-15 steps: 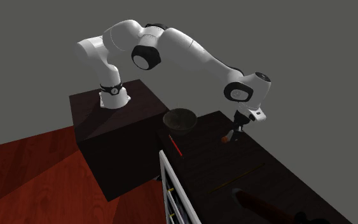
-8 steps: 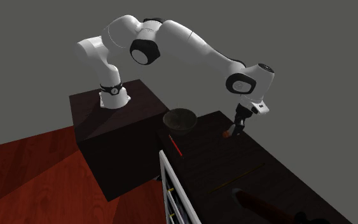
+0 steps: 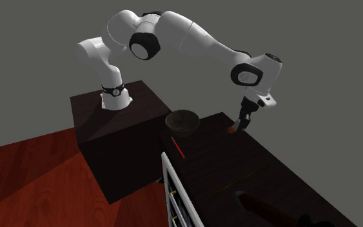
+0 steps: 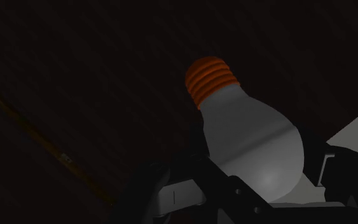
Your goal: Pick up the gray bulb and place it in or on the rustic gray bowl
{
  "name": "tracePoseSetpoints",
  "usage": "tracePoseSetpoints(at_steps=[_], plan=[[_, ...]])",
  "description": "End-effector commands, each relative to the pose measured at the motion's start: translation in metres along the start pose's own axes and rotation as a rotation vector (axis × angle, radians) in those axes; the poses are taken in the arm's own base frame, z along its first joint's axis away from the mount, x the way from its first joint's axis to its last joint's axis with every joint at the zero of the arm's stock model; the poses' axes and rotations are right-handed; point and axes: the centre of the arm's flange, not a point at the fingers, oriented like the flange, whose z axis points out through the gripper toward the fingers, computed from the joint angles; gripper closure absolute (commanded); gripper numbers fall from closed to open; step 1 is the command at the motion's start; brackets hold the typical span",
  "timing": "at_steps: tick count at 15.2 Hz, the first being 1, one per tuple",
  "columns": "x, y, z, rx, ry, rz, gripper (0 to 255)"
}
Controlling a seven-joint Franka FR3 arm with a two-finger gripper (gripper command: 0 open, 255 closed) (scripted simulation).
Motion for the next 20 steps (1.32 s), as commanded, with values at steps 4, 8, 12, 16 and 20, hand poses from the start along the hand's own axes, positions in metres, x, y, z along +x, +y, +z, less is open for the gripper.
tracePoseSetpoints(at_steps=[4,8,12,16,20], plan=[[-0.004,0.001,-0.026,0.0,0.0,0.0,255],[-0.008,0.002,-0.047,0.0,0.0,0.0,255],[-0.011,0.002,-0.066,0.0,0.0,0.0,255],[-0.063,-0.001,-0.059,0.0,0.0,0.0,255],[-0.115,-0.005,-0.052,0.0,0.0,0.0,255]])
